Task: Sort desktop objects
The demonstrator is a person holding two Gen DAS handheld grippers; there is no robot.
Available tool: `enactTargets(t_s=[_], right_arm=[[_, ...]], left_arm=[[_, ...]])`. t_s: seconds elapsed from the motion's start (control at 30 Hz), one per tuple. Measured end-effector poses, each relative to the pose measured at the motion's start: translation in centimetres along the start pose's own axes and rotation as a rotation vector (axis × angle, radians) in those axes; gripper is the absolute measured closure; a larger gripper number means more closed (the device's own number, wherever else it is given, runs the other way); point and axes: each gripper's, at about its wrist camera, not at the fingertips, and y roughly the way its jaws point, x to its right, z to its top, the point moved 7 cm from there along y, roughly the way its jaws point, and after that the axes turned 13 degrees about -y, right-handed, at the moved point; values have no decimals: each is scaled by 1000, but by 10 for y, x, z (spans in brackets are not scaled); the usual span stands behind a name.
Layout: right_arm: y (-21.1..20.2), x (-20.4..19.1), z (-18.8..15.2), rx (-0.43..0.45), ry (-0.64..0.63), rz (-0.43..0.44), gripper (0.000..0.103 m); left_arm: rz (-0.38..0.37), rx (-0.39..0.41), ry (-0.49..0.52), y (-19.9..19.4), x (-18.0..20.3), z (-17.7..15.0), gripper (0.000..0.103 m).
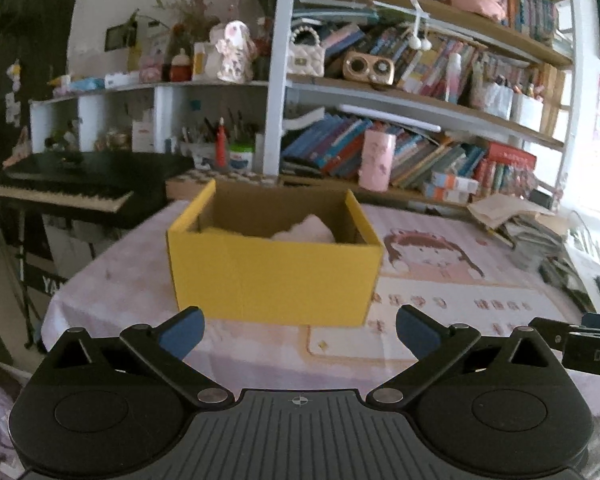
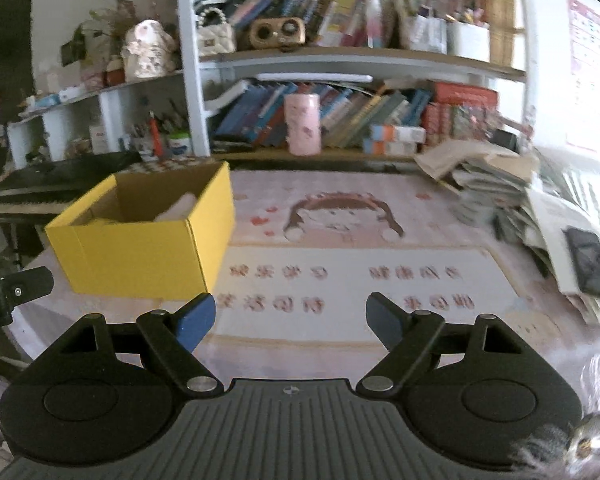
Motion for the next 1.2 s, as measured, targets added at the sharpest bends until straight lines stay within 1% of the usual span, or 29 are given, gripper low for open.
enactTargets(t_s=[0.13,0.3,0.4,0.5,0.63,0.7,0.8,0.9,1.2], right_arm=[[-14,9,-17,-21,1,-33,20],[-26,22,-38,-46,35,-54,19],[-33,24,-51,-61,41,-64,18],[-37,22,-60,-86,42,-40,18],[-39,21,-60,-84,31,-26,18],[-42,21,-60,-78,27,-22,17],[-44,20,-61,-79,26,-21,16],[-46,20,-63,-84,28,-23,13],[-48,22,-73,-125,51,-22,9]], left_arm=[[-5,-31,24,-3,8,-16,0],[-17,-76,18,-9,24,-33,0],[-25,-66,25,-17,32,-37,0],[-18,-45,37,-25,33,-39,0],[24,-25,58,-31,32,-44,0],[41,-28,75,-34,33,-48,0],[43,-46,84,-35,35,-53,0],[45,-52,88,-36,35,-54,0],[57,-83,103,-37,35,-62,0]])
